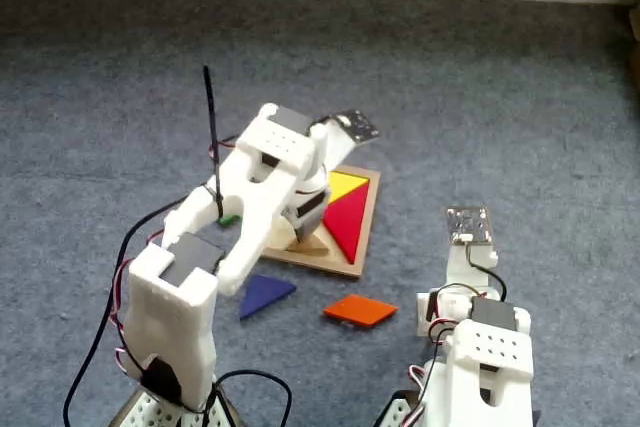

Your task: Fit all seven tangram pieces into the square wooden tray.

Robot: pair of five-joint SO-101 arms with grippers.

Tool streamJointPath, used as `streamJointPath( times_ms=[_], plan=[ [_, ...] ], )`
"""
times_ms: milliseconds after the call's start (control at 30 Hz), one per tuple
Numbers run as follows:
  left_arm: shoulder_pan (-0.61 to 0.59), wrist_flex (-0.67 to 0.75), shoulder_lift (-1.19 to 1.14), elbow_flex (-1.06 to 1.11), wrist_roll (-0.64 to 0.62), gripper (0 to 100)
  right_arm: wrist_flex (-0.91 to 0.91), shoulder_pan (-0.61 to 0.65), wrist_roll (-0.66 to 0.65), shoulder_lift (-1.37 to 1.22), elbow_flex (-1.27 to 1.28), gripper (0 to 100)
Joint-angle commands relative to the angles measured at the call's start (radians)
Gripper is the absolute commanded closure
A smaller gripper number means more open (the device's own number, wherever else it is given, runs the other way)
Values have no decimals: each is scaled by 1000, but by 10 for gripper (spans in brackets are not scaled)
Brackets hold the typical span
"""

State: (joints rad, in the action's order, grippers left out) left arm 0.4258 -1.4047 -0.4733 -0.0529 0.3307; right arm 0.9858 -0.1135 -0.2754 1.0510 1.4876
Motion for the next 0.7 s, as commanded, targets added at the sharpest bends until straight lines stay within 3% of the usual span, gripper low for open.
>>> streamJointPath(
  times_ms=[0, 167, 367, 667],
  plan=[
    [107, 8, -4, -10, -23, 811, -27, -21, -6, 13, 1, 994],
    [196, 8, 1, -10, -37, 811, -27, -21, -6, 13, 1, 994],
    [211, 5, 2, -90, -124, 811, -27, -21, -6, 13, 1, 994],
    [108, -238, 4, -335, -127, 811, -27, -21, -6, 13, 1, 994]
  ],
)
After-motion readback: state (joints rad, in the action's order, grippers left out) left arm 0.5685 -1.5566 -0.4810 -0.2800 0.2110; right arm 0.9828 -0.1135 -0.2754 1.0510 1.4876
